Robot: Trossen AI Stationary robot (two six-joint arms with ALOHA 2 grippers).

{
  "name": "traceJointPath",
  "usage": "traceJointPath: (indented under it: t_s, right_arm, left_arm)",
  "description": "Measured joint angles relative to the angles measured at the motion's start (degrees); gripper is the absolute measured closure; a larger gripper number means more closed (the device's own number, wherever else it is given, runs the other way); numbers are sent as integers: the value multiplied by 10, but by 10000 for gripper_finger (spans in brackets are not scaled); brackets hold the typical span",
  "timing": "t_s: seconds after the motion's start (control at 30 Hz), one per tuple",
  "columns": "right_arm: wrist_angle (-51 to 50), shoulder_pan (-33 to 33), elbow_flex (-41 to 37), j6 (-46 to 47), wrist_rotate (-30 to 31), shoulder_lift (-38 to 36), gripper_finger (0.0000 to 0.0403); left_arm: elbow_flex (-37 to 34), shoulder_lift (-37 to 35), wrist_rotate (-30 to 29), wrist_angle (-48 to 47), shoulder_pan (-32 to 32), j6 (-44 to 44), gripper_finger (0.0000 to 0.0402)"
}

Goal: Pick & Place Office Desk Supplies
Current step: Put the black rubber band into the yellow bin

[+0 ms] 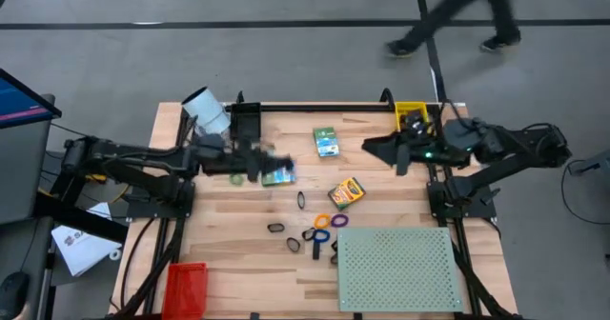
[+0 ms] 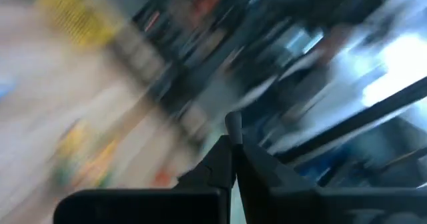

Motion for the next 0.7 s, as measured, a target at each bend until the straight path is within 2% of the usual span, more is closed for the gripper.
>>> traceJointPath:
  t_s: [0.13, 0.27, 0.47, 0.7]
  right_arm:
    - [53, 3, 0, -41, -35, 38, 243]
    - [123, -2, 0, -96, -56, 80, 243]
    - [180, -1, 0, -209, -18, 129, 242]
    - [174, 8, 29, -347, 40, 154, 215]
  left_arm:
    - [3, 15, -1, 132, 23, -45, 400]
    - [26, 57, -11, 175, 26, -98, 401]
    - [78, 115, -18, 221, 22, -139, 401]
    - [121, 147, -19, 222, 22, -147, 401]
